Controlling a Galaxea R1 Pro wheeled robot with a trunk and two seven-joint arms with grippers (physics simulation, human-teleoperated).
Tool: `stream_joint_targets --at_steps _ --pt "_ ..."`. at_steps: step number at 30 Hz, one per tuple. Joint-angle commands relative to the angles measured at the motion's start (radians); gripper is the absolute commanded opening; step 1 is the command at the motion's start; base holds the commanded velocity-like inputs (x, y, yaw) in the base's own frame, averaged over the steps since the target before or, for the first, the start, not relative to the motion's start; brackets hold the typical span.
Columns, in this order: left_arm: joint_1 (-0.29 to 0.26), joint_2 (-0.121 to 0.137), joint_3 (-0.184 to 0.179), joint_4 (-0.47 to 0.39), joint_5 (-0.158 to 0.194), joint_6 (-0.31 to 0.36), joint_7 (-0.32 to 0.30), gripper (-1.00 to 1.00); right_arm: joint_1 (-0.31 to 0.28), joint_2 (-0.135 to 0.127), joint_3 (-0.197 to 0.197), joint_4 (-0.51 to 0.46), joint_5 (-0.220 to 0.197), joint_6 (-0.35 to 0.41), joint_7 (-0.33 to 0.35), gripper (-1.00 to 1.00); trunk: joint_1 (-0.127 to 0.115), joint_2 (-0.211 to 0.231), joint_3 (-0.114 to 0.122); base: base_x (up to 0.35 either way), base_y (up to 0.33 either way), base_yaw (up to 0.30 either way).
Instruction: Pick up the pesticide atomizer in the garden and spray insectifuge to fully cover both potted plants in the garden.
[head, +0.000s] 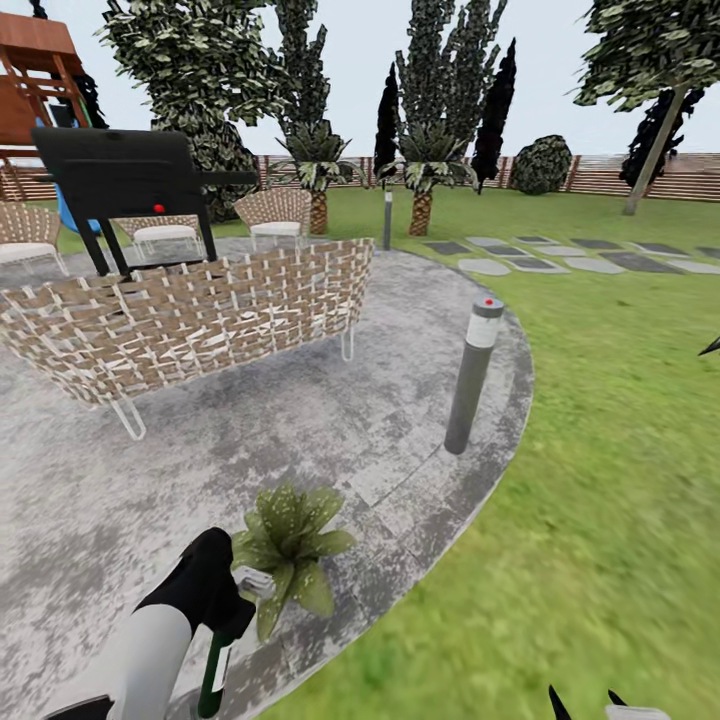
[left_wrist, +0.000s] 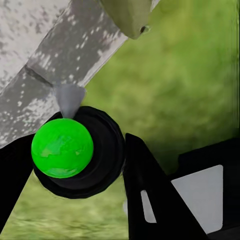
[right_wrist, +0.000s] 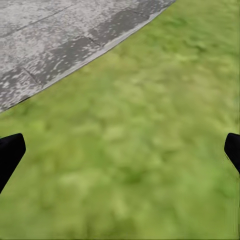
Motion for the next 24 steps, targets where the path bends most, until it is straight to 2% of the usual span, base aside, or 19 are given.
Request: stream_joint_targets --at_steps 1,12,19,24 --pt "-0.001 -0.002 0.008 0.004 -0.011 0.004 -0.009 -1.00 -0.002 0.000 -0.008 0.000 0.004 -0.004 0.008 1.00 0.000 0.000 -0.001 0.142 -0.231 0.024" --pt "-0.001 -0.005 0.011 0.044 -0.009 0.004 -0.019 -1.00 -0.002 -0.002 -0.009 0.000 0.005 -0.004 0.008 1.00 0.000 0.000 -0.001 0.085 -0.251 0.002" --pt "-0.001 -0.002 0.009 0.075 -0.014 0.003 -0.027 -1.00 -0.002 -0.002 -0.009 0.000 0.005 -0.004 0.008 1.00 0.000 0.000 -0.001 -0.092 -0.255 0.000" --pt "-0.001 0.002 0.009 0.070 -0.015 0.003 -0.025 -1.00 -0.002 -0.001 -0.008 0.000 0.006 -0.004 0.008 1.00 0.000 0.000 -0.001 -0.044 -0.062 0.000"
